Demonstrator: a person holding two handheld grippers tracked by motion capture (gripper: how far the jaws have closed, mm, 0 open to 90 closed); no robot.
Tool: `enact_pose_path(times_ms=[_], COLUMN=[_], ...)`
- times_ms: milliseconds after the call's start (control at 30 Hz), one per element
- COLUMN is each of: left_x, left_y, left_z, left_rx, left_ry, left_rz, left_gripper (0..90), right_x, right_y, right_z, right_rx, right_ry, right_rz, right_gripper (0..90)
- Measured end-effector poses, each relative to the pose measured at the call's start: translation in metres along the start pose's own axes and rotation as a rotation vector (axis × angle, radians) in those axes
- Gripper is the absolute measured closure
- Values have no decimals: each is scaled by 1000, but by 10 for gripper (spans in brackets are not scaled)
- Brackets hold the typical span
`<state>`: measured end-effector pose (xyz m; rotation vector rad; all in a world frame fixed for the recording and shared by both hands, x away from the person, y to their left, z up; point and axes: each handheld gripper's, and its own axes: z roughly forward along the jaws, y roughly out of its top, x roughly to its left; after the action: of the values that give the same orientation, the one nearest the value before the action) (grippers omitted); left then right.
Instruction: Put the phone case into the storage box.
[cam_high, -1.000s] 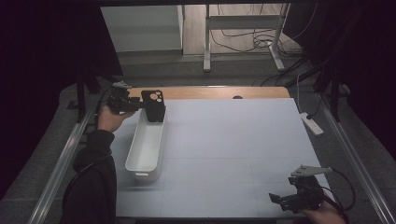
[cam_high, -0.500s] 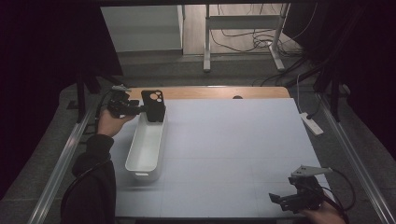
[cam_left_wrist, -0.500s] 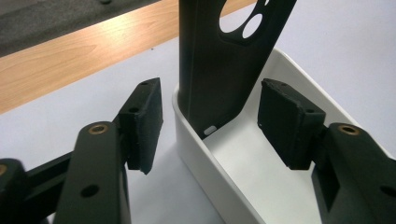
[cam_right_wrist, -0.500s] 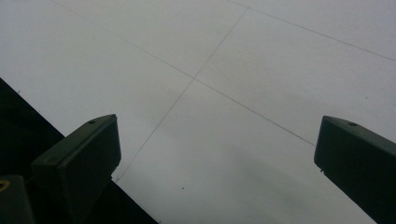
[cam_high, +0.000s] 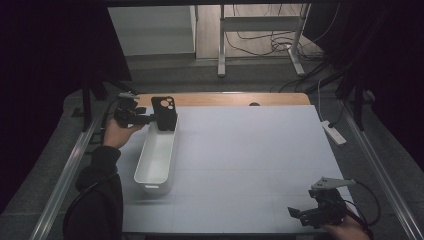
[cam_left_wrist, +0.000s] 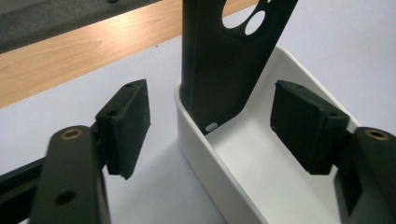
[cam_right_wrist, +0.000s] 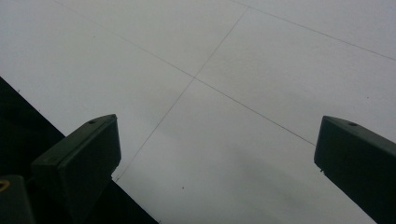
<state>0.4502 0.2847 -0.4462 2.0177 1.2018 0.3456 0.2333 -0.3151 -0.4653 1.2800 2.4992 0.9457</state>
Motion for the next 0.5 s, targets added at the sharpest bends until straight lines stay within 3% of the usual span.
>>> enact_pose_path(times_ms=[400, 500], left_x=[-5, -8], left_y=[0, 0], left_z=[-1, -2], left_rx=[7, 17], left_ry=[3, 3], left_rz=[-22, -4], left_gripper=[65, 28], right_x=[1, 0], right_y=[0, 0], right_z=[0, 0], right_rx=[-1, -4], right_ry=[2, -6], right_rz=[5, -3], right_gripper=[7, 7])
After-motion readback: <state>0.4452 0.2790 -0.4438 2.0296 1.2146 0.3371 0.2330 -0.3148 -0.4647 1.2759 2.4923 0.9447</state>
